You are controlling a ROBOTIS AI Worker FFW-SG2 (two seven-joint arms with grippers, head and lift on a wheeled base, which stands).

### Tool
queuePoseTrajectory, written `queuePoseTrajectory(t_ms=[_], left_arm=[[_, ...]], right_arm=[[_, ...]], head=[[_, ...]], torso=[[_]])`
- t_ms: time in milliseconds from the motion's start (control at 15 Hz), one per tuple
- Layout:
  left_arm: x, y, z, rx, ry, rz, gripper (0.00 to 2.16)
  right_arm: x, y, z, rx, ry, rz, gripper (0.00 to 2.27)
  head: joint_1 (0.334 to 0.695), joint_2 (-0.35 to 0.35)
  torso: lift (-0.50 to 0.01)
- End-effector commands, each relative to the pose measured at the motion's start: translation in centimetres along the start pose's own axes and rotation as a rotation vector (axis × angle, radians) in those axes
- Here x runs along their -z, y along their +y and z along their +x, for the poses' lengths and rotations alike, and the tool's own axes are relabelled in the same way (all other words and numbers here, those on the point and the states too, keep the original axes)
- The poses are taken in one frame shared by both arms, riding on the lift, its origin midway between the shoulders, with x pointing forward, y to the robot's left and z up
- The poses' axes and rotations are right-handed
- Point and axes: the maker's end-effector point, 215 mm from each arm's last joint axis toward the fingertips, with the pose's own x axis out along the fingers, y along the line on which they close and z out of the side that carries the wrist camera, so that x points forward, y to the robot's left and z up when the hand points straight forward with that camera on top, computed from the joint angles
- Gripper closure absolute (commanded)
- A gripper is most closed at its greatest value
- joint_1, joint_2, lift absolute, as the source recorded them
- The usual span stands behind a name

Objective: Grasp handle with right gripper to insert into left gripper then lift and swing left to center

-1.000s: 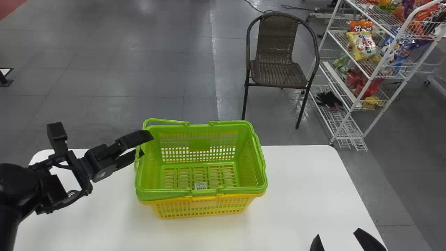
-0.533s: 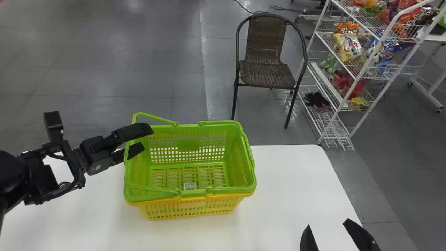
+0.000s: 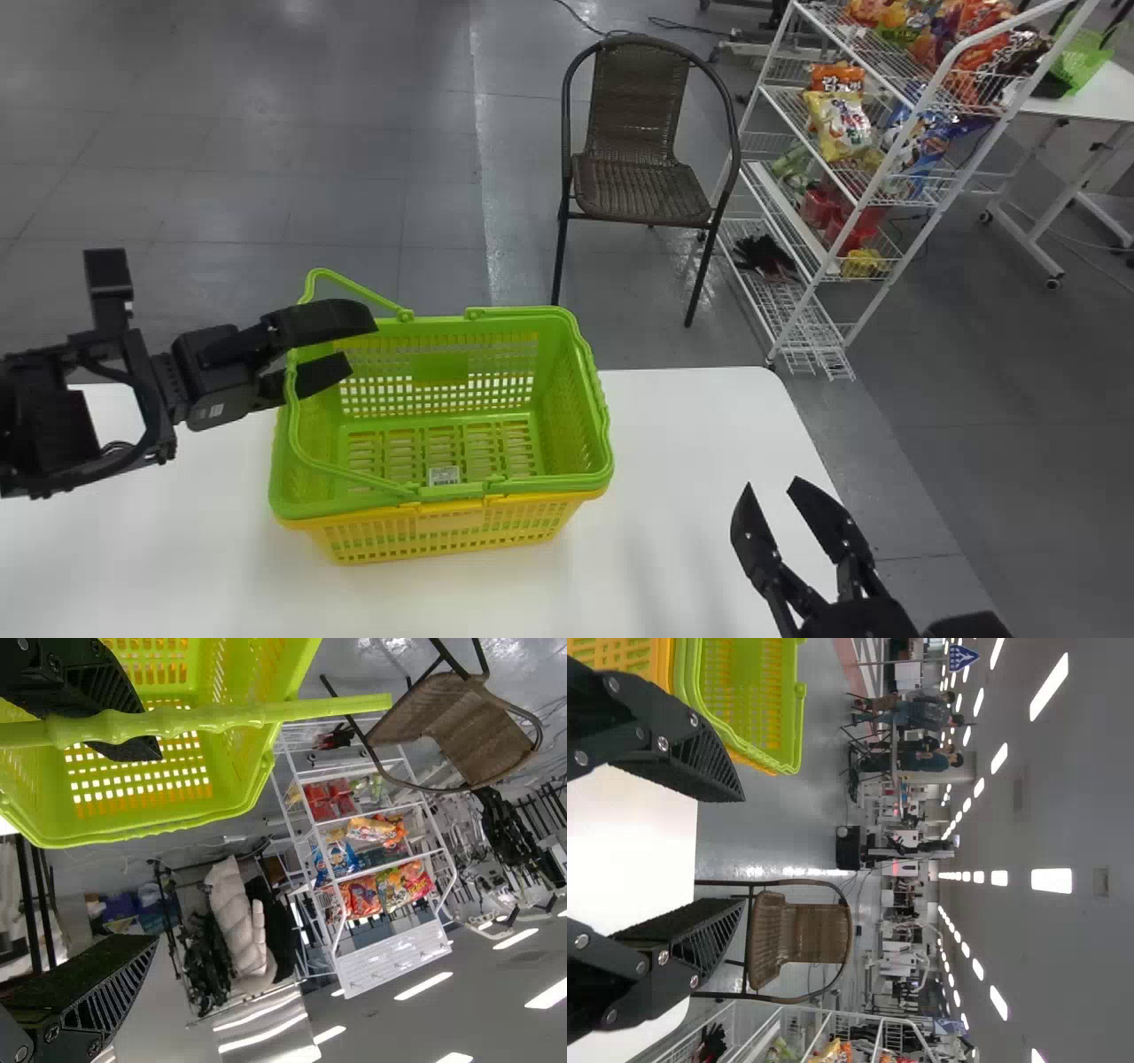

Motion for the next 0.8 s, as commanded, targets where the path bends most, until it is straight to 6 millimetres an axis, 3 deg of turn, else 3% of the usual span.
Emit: queuePoseTrajectory(t_ms=[0, 200, 467, 733], left_arm=[[0.5, -0.4, 0.5, 0.004, 0.019, 0.008, 0.08], [1.1, -1.1, 1.4, 0.008, 0.040, 0.023, 0.08], [1.9, -2.3, 2.5, 0.016, 0.066, 0.046, 0.08], [2.2, -3.0, 3.3, 0.019, 0.081, 0.062, 0.08]], right_arm=[[0.8, -0.4, 2.0, -0.001, 0.051, -0.006, 1.87], [1.8, -0.2, 4.6, -0.012, 0.107, -0.038, 2.04], [3.6, 1.4, 8.4, -0.052, 0.193, -0.106, 2.04], [4.9, 2.6, 10.9, -0.082, 0.241, -0.153, 2.04]], head=[[0.695, -0.209], [0.695, -0.217], [0.695, -0.218], [0.695, -0.209]], torso=[[0.000], [0.000], [0.000], [0.000]])
